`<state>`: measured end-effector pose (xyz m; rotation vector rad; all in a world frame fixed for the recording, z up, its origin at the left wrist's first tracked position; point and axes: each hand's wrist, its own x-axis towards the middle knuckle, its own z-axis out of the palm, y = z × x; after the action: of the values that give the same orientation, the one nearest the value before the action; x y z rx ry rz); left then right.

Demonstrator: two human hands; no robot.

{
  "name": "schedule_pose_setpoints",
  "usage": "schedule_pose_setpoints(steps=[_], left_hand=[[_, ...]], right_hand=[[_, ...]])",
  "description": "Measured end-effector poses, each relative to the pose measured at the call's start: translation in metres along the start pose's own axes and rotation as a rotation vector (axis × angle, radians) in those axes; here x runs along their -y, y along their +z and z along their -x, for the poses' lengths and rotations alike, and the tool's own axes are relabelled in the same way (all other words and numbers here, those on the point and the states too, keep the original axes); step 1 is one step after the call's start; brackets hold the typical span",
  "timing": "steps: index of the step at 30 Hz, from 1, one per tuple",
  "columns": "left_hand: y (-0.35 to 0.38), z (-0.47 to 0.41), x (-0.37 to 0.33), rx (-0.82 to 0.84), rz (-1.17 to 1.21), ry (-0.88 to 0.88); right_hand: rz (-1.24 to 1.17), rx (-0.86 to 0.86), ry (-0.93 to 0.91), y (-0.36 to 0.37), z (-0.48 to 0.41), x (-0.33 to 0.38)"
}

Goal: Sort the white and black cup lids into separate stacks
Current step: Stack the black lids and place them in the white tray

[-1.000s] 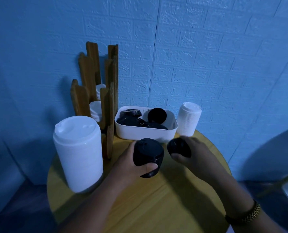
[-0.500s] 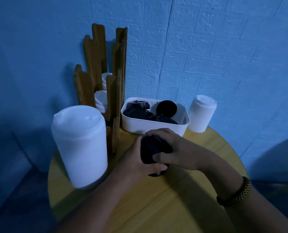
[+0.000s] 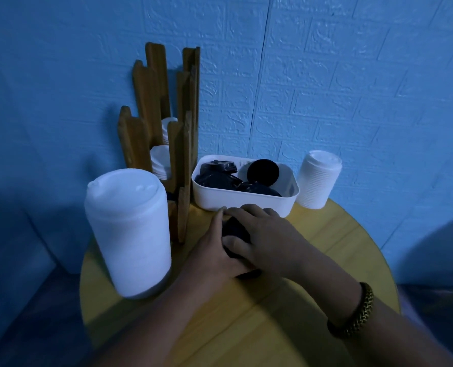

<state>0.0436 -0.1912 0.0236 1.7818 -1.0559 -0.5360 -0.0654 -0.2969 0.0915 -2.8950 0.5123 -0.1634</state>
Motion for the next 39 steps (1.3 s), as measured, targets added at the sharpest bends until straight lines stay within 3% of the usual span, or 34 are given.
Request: schedule_pose_setpoints(steps=[3,5,7,8,12,17,22,27,30,34,39], left_hand=[[0.0,0.003,0.001,-0.004,0.054,0.01],[-0.001,0.003,-0.001,0.009,0.06,0.011],[-0.001,0.002,0.0,0.013,0.072,0.02],[-0.001,0.002,0.0,0.015,0.073,0.025],[0.0,0.003,-0.002,0.017,0.083,0.035],[-0.002,0.003,-0.002,0.021,0.107,0.024],[-0.002,0.003,-0.001,0.004,0.097,0.051],[-0.002,0.003,0.001,0.007,0.097,0.068],[-0.003,0.003,0.0,0.013,0.116,0.08],[-0.004,0.003,-0.002,0.015,0.117,0.09],[-0.004,0.005,-0.001,0.021,0.124,0.086]], right_hand=[[-0.375,0.092,0.036,-0.022,-0.002,-0.007],[-0.58,-0.054,0.086,-0.039,-0.014,-0.023],[-0.408,-0.288,0.141,-0.045,-0.039,-0.047],[-0.281,-0.289,0.188,-0.044,-0.052,-0.058],[-0.045,0.067,0.346,-0.037,-0.099,-0.082],[0.101,0.092,0.32,-0.041,-0.114,-0.084],[-0.31,-0.038,0.324,-0.052,-0.106,-0.087],[-0.794,-0.416,0.33,-0.077,-0.054,-0.084],[-0.929,-0.41,0.435,-0.061,-0.003,-0.082],[-0.802,-0.261,0.688,-0.013,0.036,-0.089],[-0.2,-0.185,0.7,0.01,0.044,-0.091]])
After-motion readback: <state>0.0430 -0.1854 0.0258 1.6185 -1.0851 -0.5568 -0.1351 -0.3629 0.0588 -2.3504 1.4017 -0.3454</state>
